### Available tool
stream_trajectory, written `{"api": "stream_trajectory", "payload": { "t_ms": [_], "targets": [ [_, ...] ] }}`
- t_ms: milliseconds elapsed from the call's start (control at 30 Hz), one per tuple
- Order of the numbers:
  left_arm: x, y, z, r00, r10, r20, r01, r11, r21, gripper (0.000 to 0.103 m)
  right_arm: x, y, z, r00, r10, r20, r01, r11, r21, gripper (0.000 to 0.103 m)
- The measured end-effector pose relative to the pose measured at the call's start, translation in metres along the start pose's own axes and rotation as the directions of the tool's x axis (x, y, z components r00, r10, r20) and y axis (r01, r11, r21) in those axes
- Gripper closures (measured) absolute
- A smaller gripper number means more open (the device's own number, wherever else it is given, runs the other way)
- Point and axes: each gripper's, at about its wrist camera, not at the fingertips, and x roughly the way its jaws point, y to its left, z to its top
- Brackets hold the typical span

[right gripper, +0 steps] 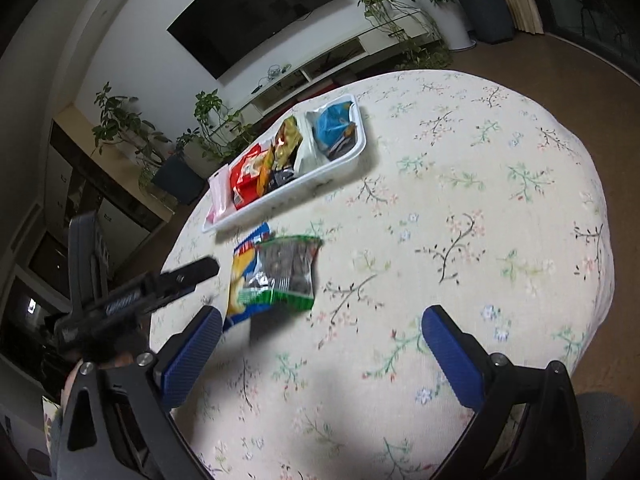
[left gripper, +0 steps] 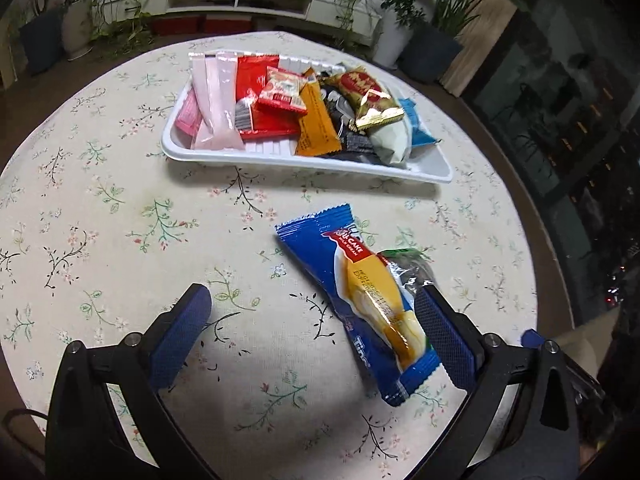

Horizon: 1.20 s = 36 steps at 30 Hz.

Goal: Organize snacks
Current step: 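Grasp the blue-yellow cake bag with the left gripper while the right grasps the clear green-edged bag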

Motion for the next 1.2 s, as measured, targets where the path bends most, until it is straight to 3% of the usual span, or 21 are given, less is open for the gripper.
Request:
{"api": "stream_trajectory", "payload": {
  "t_ms": [100,533,700,967,1200],
  "targets": [
    [0.015,-0.005,0.003,0.999,0.034,-0.035,-0.034,0.999,0.018,0.001,-0.002,0.002,-0.003,1.0,0.001,0.002,-0.001,1.0,-0.015,0.0],
    [0.046,-0.032,0.013,0.994,0.057,-0.089,-0.05,0.996,0.076,0.003,-0.008,-0.002,-0.006,1.0,-0.001,0.011,0.001,1.0,-0.011,0.001],
    [0.044,-0.027,0.012,0.994,0.075,-0.081,-0.066,0.993,0.102,0.027,-0.011,0.0,-0.007,1.0,-0.008,0.019,0.009,1.0,-0.029,0.001],
    [0.052,-0.03,0.015,0.982,0.168,-0.084,-0.147,0.965,0.219,0.028,-0.009,0.002,-0.011,1.0,-0.014,0.008,0.014,0.999,-0.033,0.002],
    [0.052,-0.03,0.017,0.982,0.177,-0.07,-0.151,0.95,0.273,0.054,-0.011,0.009,-0.011,0.999,-0.036,0.015,0.037,0.997,-0.067,0.003]
  ]
}}
